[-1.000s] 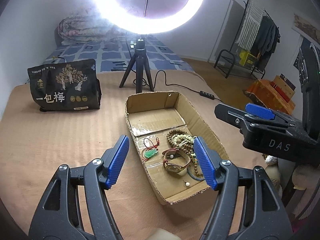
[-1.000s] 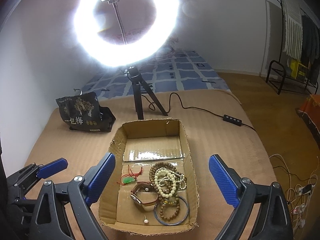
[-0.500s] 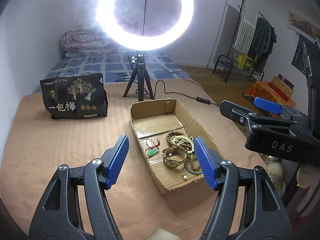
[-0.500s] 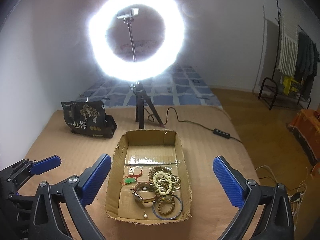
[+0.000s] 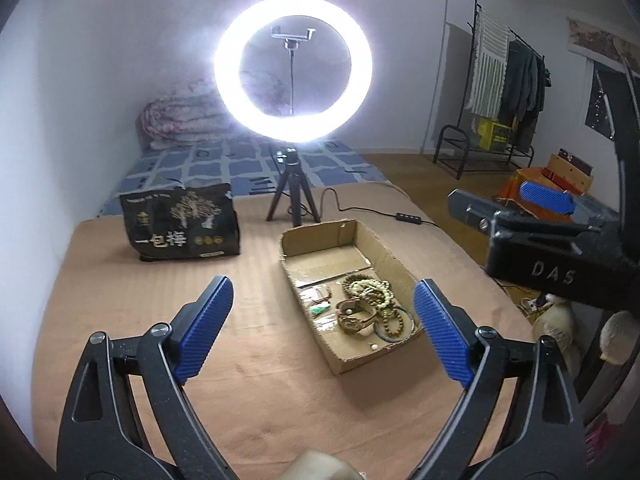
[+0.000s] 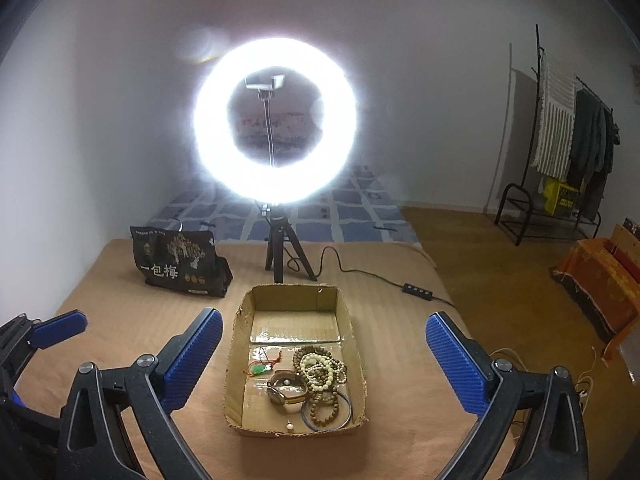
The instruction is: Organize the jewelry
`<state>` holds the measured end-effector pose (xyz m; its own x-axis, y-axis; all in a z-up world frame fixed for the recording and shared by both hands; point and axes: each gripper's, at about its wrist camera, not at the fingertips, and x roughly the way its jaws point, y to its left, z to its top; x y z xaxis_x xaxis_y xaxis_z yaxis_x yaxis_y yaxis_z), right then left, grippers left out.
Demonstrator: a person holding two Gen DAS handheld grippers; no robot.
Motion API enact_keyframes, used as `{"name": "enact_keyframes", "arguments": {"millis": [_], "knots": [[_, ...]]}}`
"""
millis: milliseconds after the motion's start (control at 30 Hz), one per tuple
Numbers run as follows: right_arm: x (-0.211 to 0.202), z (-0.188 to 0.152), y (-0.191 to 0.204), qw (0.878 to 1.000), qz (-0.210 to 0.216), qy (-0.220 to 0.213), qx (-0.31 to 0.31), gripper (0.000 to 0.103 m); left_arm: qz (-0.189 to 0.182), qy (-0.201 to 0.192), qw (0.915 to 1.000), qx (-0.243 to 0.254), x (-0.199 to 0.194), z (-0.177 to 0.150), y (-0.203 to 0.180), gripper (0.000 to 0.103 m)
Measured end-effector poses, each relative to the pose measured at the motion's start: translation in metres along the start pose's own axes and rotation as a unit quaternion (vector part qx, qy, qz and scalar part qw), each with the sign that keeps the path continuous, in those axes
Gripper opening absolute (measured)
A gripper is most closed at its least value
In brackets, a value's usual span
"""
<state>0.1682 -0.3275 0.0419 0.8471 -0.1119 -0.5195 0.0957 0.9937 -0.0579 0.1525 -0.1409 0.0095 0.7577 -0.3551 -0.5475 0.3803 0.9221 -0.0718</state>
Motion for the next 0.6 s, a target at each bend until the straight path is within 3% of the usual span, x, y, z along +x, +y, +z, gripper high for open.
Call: {"name": "enact_keyframes", "arguments": {"millis": [333, 433, 600], "knots": [[-0.029, -0.003, 0.004, 1.0, -0.01, -0.029, 0.001, 0.103, 0.037, -0.03, 0.9988, -0.006, -0.031, -0.002, 0.013, 0.095], [-0.035, -0.007, 0.005, 0.999, -0.009, -0.035, -0.001, 0.103, 0.046, -0.046, 0.9978, -0.008, -0.039, 0.0, 0.015, 0.101], [-0.041, -0.013, 0.008, 0.999, -0.013, -0.042, -0.011, 0.103, 0.061, -0.062, 0.9961, 0.002, -0.049, -0.001, 0.015, 0.102]]}}
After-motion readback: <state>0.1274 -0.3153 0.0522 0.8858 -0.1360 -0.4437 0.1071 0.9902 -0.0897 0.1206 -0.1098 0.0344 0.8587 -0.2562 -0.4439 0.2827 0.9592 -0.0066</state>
